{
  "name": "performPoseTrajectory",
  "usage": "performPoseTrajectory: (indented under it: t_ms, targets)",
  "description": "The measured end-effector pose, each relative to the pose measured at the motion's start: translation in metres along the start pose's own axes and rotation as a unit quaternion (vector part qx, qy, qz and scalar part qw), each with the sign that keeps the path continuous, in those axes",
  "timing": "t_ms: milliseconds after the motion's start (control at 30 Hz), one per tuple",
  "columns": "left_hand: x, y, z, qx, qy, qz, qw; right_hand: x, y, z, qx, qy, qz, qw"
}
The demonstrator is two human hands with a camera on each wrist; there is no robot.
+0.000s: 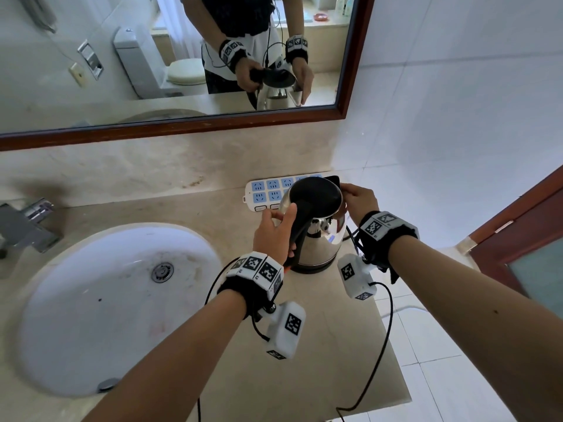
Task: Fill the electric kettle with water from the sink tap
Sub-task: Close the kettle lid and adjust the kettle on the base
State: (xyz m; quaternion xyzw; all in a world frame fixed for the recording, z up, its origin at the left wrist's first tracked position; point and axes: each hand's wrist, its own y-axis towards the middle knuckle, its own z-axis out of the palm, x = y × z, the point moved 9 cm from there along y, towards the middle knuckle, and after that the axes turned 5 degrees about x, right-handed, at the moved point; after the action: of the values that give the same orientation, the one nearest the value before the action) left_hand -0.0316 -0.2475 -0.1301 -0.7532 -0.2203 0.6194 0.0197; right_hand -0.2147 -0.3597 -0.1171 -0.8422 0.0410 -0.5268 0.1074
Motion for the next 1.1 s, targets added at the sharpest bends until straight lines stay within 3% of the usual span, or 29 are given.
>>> performPoseTrajectory:
  t_ms: [133, 233, 367, 533, 667, 933, 1100]
  targets:
    - [0.0, -0.004, -0.002, 0.035, 0.008, -0.013, 0.999, -0.009, -0.02, -0.004, -0.006, -0.081, 0.002, 0.997]
    - [-0.005, -0.009, -0.01, 0.03, 0.041, 0.007, 0.999, -0.036, -0.042, -0.001, -0.005, -0.176, 0.042, 0.983]
    - [-0.011, -0.016, -0.015, 0.04, 0.122, 0.027, 0.991, -0.068, -0.076, 0.036, 0.088, -0.369, 0.07, 0.923]
    - [-0.018, -0.021, -0.019, 0.05, 0.193, 0.039, 0.979, -0.072, -0.117, 0.116, 0.233, -0.471, -0.041, 0.85]
    - [-0.02, -0.026, -0.026, 0.061, 0.265, 0.078, 0.959, -0.074, -0.137, 0.149, 0.301, -0.53, -0.063, 0.791]
    - [-0.021, -0.036, -0.033, 0.075, 0.325, 0.121, 0.935, -0.064, -0.143, 0.151, 0.242, -0.54, -0.085, 0.801]
    - [-0.023, -0.039, -0.033, 0.077, 0.317, 0.123, 0.937, -0.062, -0.139, 0.151, 0.243, -0.54, -0.06, 0.803]
